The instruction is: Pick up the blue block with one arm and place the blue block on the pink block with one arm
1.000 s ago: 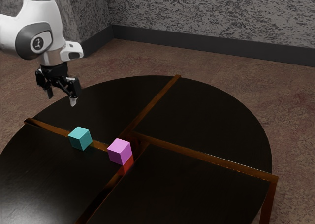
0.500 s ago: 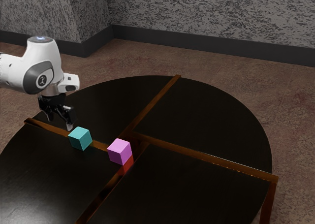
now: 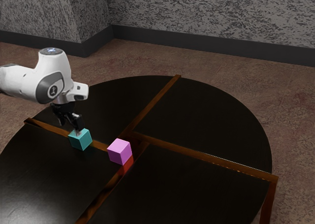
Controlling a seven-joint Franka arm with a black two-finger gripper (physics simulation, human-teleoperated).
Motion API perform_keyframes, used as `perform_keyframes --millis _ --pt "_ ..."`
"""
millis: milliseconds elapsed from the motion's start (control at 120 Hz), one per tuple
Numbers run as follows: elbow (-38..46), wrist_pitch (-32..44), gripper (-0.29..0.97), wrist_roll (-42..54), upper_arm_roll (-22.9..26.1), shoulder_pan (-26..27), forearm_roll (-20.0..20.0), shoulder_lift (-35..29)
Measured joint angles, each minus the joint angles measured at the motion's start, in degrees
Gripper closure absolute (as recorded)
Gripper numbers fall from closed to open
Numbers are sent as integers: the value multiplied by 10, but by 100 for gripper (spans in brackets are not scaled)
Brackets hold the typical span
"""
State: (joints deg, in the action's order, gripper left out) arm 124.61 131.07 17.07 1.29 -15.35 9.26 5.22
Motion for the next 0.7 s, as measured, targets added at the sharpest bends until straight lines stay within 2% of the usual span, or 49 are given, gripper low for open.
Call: perform_keyframes --millis 433,700 --pt "-22 25 0 21 1 -13 -38 50" --pt "-47 28 0 28 1 -24 -43 81"
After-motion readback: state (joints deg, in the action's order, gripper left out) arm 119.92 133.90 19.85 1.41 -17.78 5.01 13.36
